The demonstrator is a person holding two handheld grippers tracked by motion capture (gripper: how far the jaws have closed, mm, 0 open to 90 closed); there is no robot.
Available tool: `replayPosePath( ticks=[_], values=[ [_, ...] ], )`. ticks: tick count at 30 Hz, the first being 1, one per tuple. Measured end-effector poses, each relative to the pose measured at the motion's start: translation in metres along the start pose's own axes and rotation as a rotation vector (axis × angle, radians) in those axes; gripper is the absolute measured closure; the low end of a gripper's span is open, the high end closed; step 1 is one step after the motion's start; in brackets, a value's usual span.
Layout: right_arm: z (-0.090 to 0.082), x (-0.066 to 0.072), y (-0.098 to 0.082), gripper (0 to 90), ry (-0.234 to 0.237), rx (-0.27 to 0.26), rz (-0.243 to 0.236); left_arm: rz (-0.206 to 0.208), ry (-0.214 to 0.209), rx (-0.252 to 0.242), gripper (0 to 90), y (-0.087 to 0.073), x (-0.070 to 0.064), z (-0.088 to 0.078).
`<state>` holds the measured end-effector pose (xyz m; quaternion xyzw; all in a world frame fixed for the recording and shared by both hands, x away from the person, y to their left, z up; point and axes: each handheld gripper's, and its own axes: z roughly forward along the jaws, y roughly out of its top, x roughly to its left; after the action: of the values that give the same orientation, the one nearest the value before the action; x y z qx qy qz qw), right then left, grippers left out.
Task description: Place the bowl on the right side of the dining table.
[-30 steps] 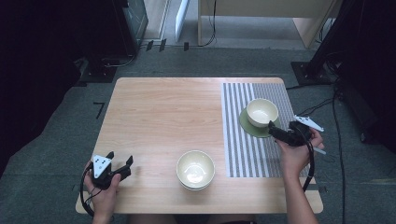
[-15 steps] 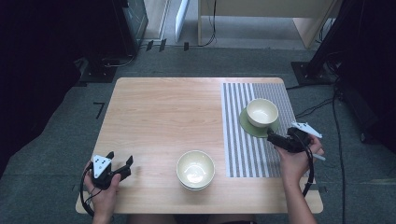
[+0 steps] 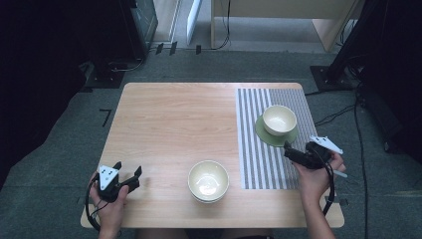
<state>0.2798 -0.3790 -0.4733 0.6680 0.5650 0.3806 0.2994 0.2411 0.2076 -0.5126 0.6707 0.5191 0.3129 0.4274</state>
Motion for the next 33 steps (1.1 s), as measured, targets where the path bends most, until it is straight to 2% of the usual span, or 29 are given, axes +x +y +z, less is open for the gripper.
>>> replayPosePath(
  ticks=[8, 22, 33],
  values=[
    [-0.009, -0.005, -0.012, 0.1, -0.003, -0.001, 0.003, 0.001, 0.001, 0.000, 21.7, 0.000, 0.000, 0.000],
    [-0.022, -0.016, -0.037, 0.2, -0.025, 0.008, -0.019, 0.002, -0.001, -0.002, 21.7, 0.000, 0.000, 0.000],
    [-0.033, -0.023, -0.047, 0.4, -0.037, 0.007, -0.028, -0.006, -0.002, -0.003, 21.7, 0.000, 0.000, 0.000]
  ],
)
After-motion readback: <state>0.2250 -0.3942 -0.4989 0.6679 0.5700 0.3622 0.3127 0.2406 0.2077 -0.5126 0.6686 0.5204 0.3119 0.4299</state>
